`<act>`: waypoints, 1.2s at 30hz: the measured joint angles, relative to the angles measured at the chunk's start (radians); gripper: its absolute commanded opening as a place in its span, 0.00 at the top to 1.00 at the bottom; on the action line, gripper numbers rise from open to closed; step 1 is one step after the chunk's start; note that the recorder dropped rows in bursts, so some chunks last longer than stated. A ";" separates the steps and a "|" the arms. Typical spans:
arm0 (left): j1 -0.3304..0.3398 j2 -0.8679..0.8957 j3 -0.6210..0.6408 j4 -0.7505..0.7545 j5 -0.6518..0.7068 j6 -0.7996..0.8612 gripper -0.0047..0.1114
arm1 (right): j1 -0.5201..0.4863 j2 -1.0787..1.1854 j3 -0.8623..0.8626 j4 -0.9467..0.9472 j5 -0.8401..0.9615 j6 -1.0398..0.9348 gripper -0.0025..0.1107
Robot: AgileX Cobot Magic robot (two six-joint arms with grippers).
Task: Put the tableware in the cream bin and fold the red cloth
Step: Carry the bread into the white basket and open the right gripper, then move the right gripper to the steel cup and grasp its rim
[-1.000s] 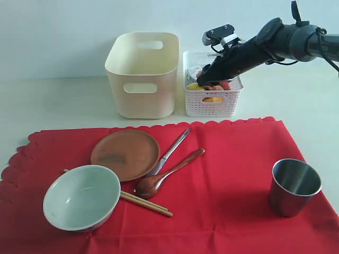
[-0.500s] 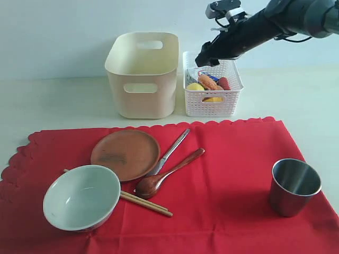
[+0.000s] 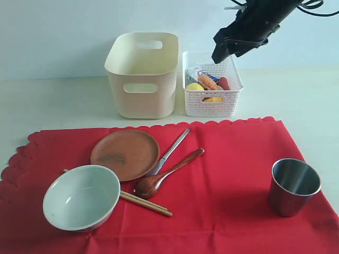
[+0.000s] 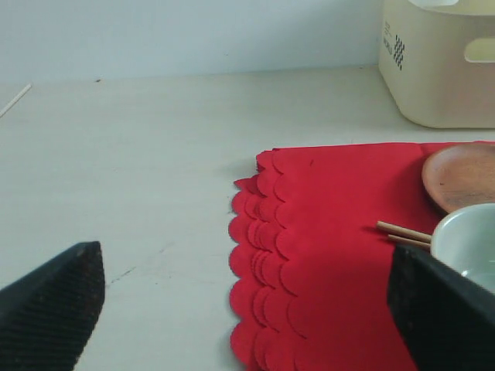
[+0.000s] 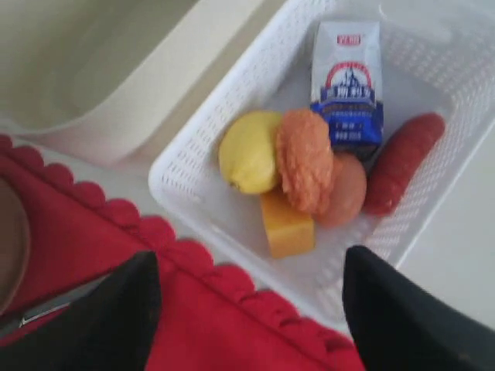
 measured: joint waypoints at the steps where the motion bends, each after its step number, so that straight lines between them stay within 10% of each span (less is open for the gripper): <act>1: 0.000 0.000 0.000 0.000 0.000 0.000 0.15 | 0.000 -0.005 0.000 -0.012 0.028 0.025 0.41; 36: 0.000 0.000 0.000 0.000 0.000 0.000 0.15 | 0.000 -0.689 0.794 -0.240 -0.124 0.279 0.41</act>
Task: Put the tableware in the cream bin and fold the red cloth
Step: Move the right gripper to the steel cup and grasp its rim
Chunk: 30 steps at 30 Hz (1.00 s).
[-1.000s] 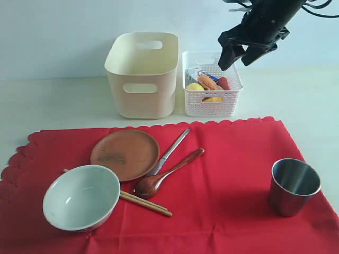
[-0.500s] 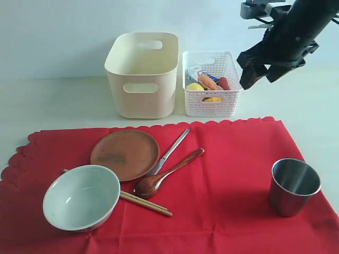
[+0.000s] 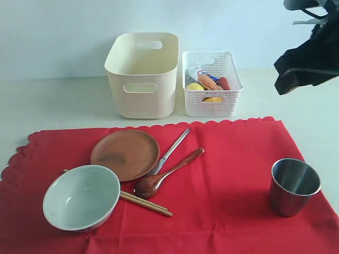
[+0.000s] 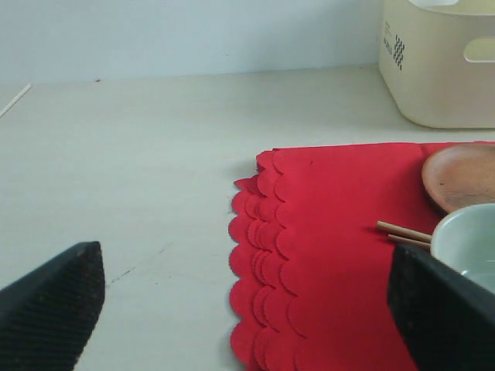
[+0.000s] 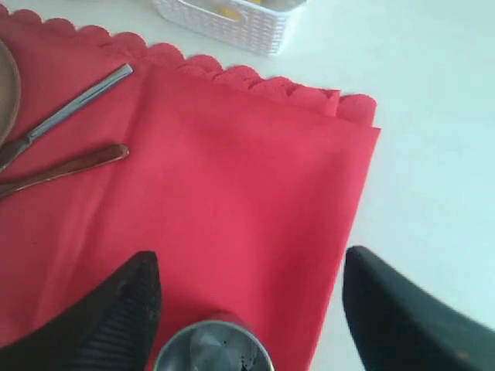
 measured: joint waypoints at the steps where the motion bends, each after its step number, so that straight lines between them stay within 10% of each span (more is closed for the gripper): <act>1: 0.000 0.000 0.000 0.000 0.000 0.000 0.15 | 0.000 -0.050 0.036 -0.024 -0.002 0.020 0.41; 30: 0.000 0.000 0.000 0.000 0.000 0.000 0.15 | 0.000 0.014 0.345 -0.069 -0.072 0.090 0.41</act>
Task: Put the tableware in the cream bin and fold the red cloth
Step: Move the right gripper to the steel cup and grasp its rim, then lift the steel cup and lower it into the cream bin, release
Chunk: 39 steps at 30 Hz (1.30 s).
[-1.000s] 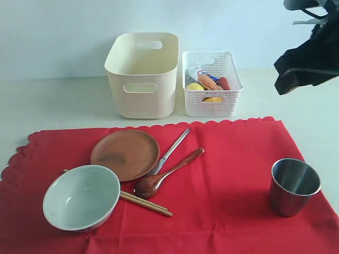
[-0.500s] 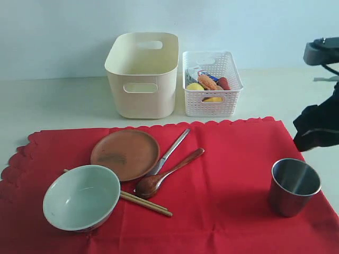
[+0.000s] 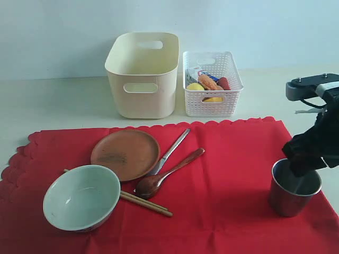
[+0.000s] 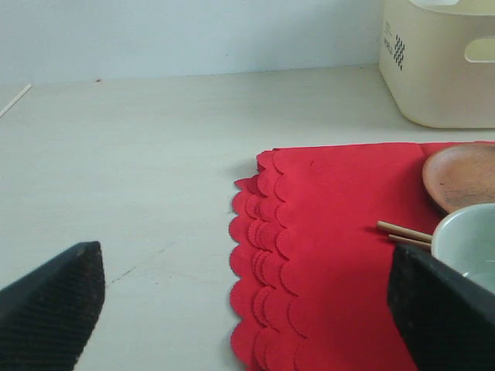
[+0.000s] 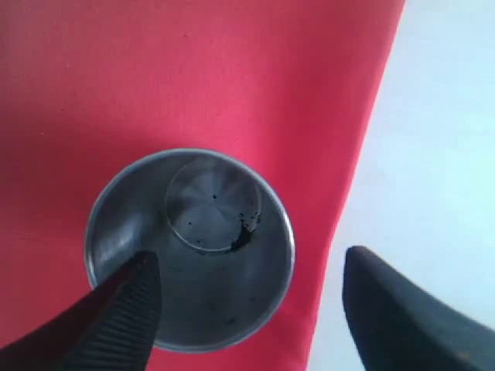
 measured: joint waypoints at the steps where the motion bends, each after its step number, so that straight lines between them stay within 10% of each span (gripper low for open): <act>1: 0.000 0.000 0.000 0.000 0.000 0.000 0.15 | 0.000 0.011 0.000 0.000 -0.004 0.000 0.41; 10: 0.000 0.000 0.000 0.000 0.000 0.000 0.15 | 0.000 0.135 0.000 -0.028 -0.008 0.002 0.47; 16: 0.000 0.000 0.000 0.000 0.000 0.000 0.15 | 0.000 0.172 0.000 -0.030 -0.019 0.002 0.98; 39: 0.000 0.000 0.000 0.000 0.000 0.000 0.15 | 0.000 -0.195 -0.019 0.249 -0.122 -0.202 0.98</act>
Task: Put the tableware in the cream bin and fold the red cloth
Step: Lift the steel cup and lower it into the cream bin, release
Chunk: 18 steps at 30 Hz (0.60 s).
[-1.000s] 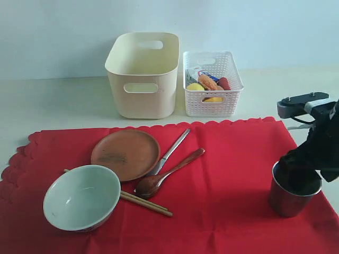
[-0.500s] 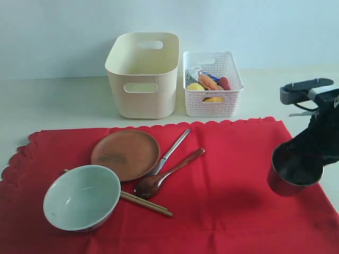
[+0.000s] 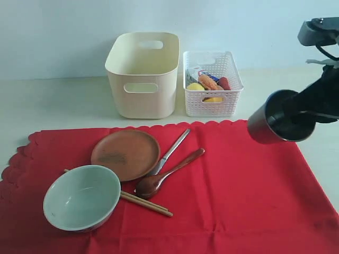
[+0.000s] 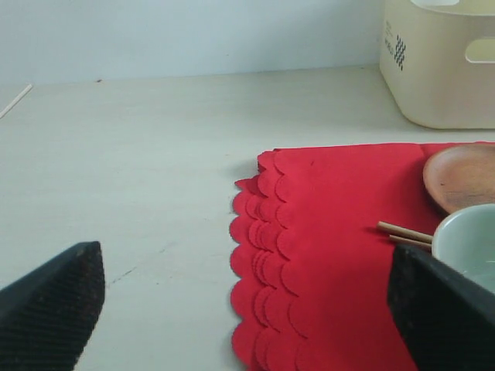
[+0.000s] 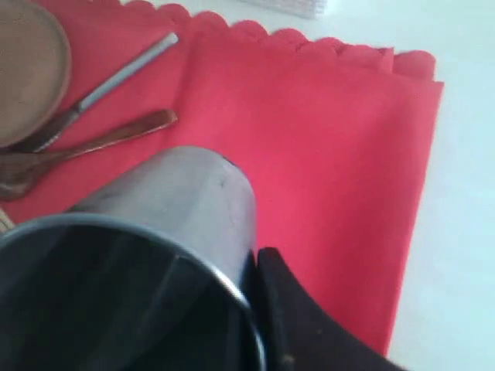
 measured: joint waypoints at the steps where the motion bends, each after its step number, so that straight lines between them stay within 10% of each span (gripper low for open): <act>1: 0.000 0.000 0.000 0.000 0.000 0.000 0.15 | 0.000 0.000 0.000 0.028 -0.002 -0.027 0.98; 18: 0.000 0.000 0.000 0.000 0.000 0.000 0.15 | 0.000 0.320 -0.417 0.277 0.089 -0.171 0.98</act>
